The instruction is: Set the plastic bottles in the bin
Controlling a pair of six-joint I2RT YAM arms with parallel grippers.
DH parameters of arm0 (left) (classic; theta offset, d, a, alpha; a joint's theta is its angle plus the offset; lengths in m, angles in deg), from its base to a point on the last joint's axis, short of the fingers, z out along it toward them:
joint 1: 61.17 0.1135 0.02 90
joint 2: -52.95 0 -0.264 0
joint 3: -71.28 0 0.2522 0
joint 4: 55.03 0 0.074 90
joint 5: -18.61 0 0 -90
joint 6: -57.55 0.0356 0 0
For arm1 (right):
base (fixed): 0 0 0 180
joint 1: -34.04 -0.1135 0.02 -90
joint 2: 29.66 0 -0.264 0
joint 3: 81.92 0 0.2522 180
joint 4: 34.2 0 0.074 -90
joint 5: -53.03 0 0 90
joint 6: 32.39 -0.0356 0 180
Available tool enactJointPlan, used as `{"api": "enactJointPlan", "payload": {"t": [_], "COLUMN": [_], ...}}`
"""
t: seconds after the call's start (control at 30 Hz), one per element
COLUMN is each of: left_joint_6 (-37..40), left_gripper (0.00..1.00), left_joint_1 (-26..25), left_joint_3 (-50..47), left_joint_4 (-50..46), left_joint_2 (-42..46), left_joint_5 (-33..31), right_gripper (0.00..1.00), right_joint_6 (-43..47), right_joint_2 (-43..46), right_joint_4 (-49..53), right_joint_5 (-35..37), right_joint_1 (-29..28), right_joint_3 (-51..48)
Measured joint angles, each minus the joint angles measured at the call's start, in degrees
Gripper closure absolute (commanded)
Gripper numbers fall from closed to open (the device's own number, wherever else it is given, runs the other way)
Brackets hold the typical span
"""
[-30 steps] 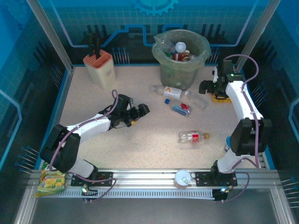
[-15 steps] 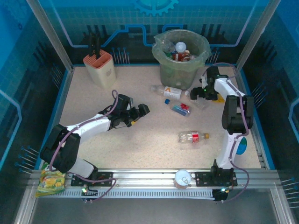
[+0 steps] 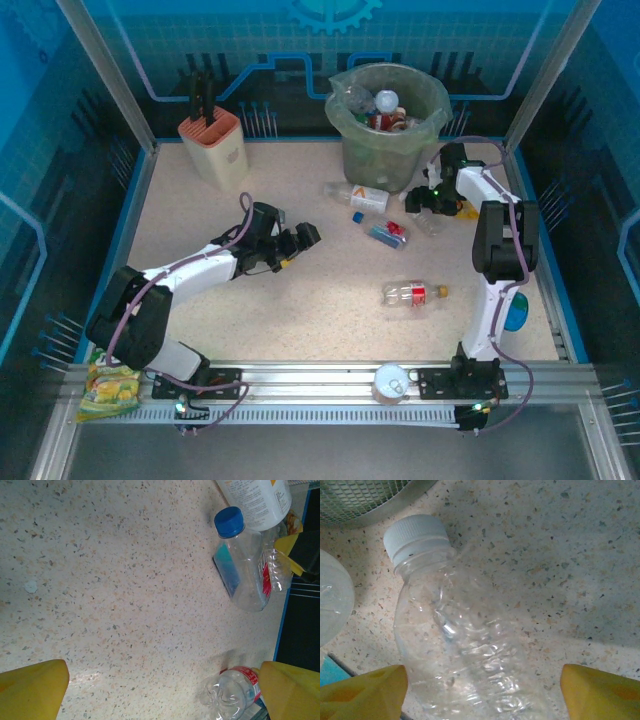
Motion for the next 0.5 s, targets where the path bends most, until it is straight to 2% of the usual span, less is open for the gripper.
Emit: {"api": "enactJointPlan", "payload": {"t": [0.3, 0.5], "left_joint_6": [0.0, 0.0], "left_gripper": [0.02, 0.02], "left_joint_1": [0.1, 0.2], "left_joint_3": [0.0, 0.0], "left_joint_4": [0.0, 0.0], "left_joint_2": [0.0, -0.4], "left_joint_5": [0.0, 0.0], "right_gripper": [0.38, 0.43], "right_joint_6": [-0.9, -1.1], "right_joint_2": [0.3, 3.4], "right_joint_4": [0.5, 3.3], "right_joint_5": [-0.4, -0.4], "right_joint_1": [0.0, 0.0], "right_joint_3": [0.0, -0.1]}}
